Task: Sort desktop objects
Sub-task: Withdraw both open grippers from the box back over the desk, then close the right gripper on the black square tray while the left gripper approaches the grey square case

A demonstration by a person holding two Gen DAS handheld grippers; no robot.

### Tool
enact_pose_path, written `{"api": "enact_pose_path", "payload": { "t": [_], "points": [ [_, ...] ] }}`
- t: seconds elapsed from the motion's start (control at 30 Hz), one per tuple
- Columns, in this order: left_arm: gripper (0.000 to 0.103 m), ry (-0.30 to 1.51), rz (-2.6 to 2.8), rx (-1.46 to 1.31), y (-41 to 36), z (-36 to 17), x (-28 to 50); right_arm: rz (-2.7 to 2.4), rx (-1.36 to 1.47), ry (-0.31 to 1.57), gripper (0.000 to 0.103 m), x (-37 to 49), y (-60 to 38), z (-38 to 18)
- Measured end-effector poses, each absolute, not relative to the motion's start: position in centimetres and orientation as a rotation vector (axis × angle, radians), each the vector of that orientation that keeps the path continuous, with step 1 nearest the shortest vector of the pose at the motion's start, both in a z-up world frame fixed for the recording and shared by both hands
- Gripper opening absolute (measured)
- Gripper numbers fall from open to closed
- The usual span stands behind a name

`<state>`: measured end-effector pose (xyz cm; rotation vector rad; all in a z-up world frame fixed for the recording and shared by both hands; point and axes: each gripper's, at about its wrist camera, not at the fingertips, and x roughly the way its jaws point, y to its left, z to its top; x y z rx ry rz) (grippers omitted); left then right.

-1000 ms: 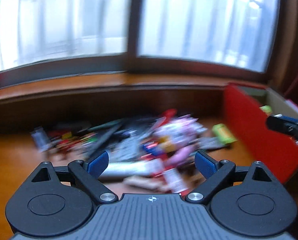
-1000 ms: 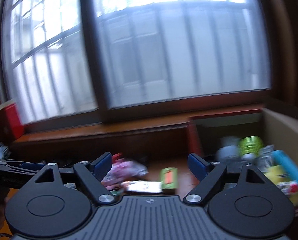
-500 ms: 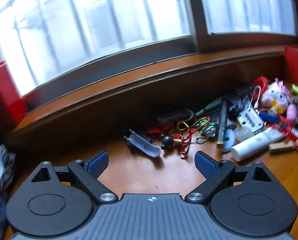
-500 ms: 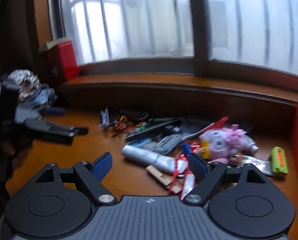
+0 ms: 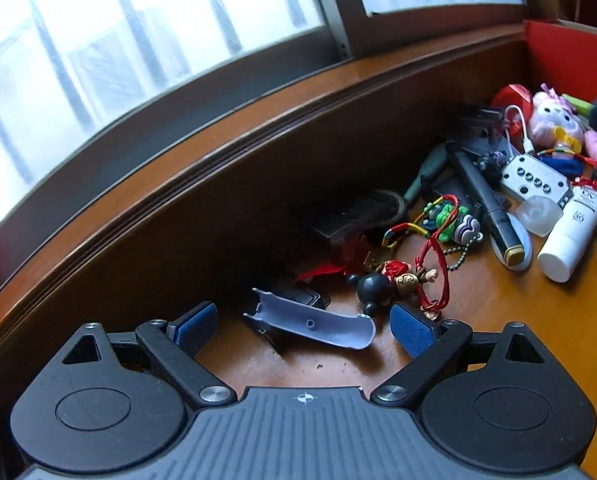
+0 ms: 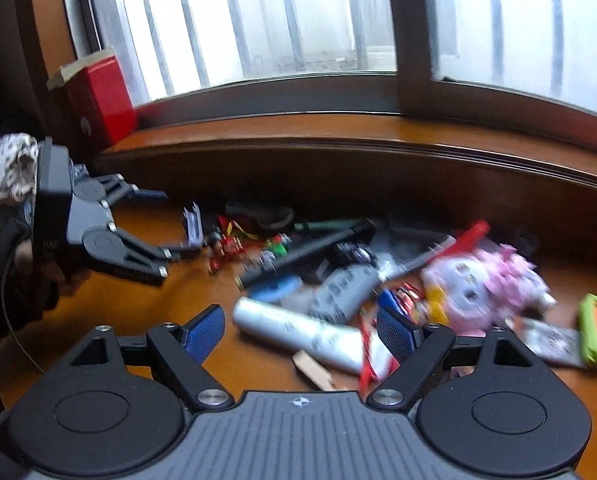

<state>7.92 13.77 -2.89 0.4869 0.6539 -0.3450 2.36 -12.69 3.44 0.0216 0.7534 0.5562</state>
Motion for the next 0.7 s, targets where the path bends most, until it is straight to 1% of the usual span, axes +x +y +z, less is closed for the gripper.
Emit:
{"api": "enact_pose_path", "payload": {
  "t": [0.27, 0.37, 0.4, 0.47, 0.53, 0.6, 0.7],
  "points": [
    [0.095, 0.670, -0.425, 0.381, 15.1, -4.0, 9.6, 0.655, 0.018, 0.795, 0.085, 8.6, -7.6, 3.5],
    [0.093, 0.682, -0.462, 0.318, 15.7, -4.3, 10.1, 0.668, 0.013, 0.817, 0.085, 11.0, -5.3, 3.2],
    [0.091, 0.684, -0.468, 0.302, 15.8, -4.4, 10.2, 0.666, 0.016, 0.825, 0.085, 11.8, -4.6, 2.9],
    [0.083, 0.674, -0.464, 0.289, 15.8, -4.4, 9.9, 0.652, 0.028, 0.841, 0.085, 13.1, -3.3, 2.4],
    [0.071, 0.668, -0.461, 0.268, 15.8, -4.5, 9.4, 0.627, 0.047, 0.859, 0.085, 14.5, -2.1, 1.8],
    [0.068, 0.667, -0.455, 0.241, 15.8, -4.6, 9.0, 0.587, 0.067, 0.870, 0.085, 15.6, -1.1, 1.3],
    [0.068, 0.660, -0.440, 0.232, 15.7, -4.8, 8.3, 0.538, 0.065, 0.864, 0.084, 16.5, 0.2, 0.8]
  ]
}}
